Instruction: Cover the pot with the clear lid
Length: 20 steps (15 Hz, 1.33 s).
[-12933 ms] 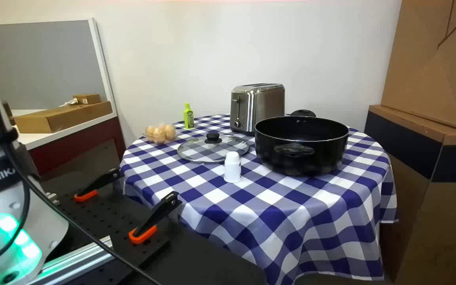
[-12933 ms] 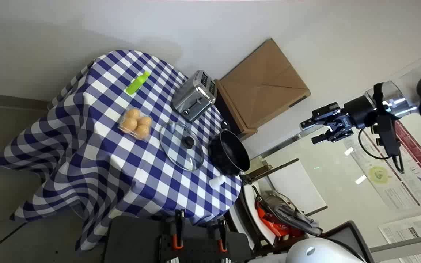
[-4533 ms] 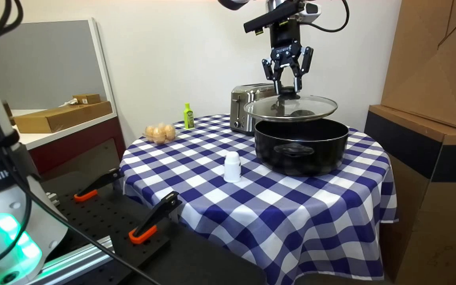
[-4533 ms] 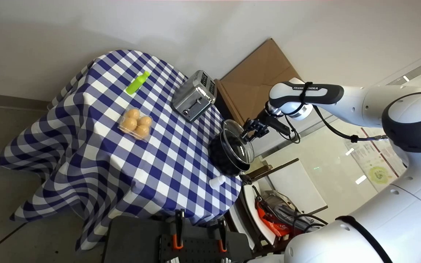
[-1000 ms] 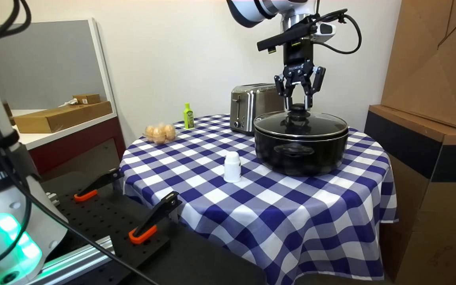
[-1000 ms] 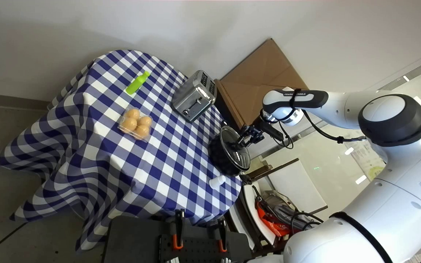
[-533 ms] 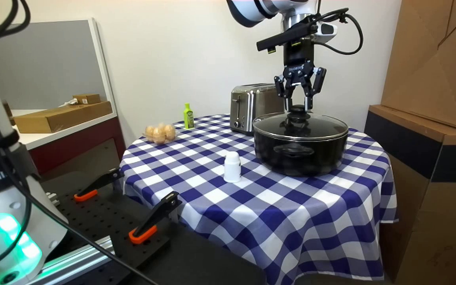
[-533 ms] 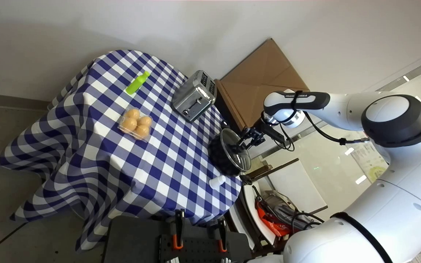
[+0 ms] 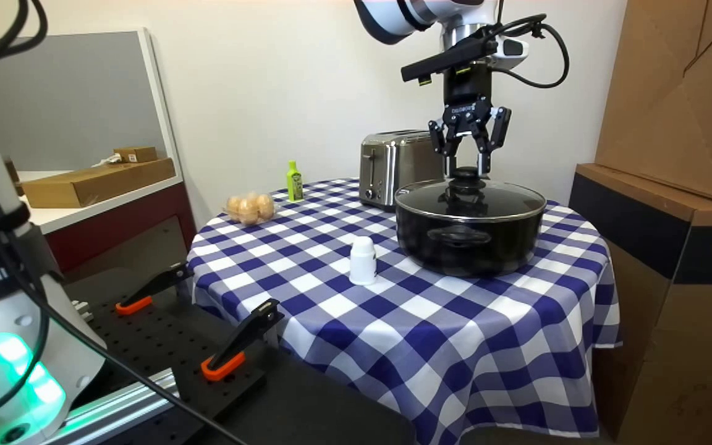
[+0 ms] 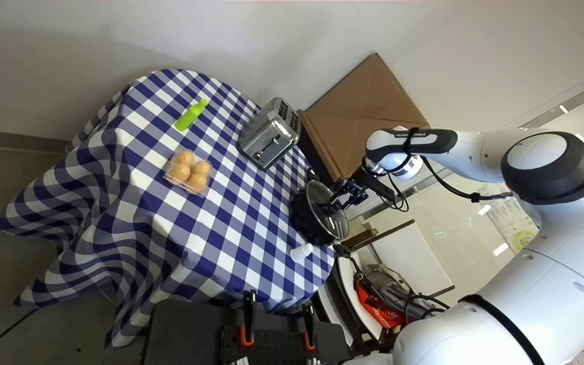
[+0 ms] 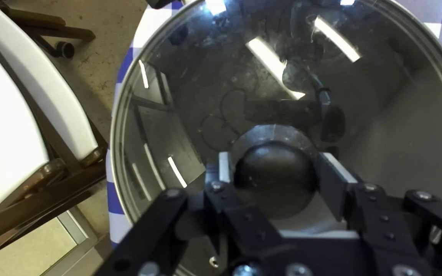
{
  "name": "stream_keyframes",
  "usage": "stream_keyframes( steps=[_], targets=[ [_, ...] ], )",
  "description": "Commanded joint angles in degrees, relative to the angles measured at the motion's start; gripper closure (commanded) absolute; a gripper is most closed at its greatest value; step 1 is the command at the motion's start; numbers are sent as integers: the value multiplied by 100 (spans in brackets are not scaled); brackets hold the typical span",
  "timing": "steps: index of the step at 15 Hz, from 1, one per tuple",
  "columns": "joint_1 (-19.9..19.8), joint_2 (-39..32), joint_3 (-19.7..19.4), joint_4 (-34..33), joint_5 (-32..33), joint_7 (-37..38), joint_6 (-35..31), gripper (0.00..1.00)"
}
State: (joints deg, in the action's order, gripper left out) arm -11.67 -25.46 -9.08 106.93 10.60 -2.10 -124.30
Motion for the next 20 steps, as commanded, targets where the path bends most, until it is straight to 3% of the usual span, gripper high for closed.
stream_keyframes(
  steps=[1, 2, 4, 11, 16, 19, 20],
  targets=[
    [61, 56, -21, -32, -67, 32, 130, 10],
    [56, 155, -13, 37, -95, 14, 122, 2],
    [78, 451, -13, 270, -94, 39, 50, 0],
    [504, 2205, 15, 1638, 249, 987, 28, 0],
    [698, 3361, 328, 2439, 355, 1933, 34, 0],
    [816, 4042, 610, 2989, 225, 1556, 36, 0],
    [685, 3456, 544, 2481, 214, 1664, 55, 0]
  ],
)
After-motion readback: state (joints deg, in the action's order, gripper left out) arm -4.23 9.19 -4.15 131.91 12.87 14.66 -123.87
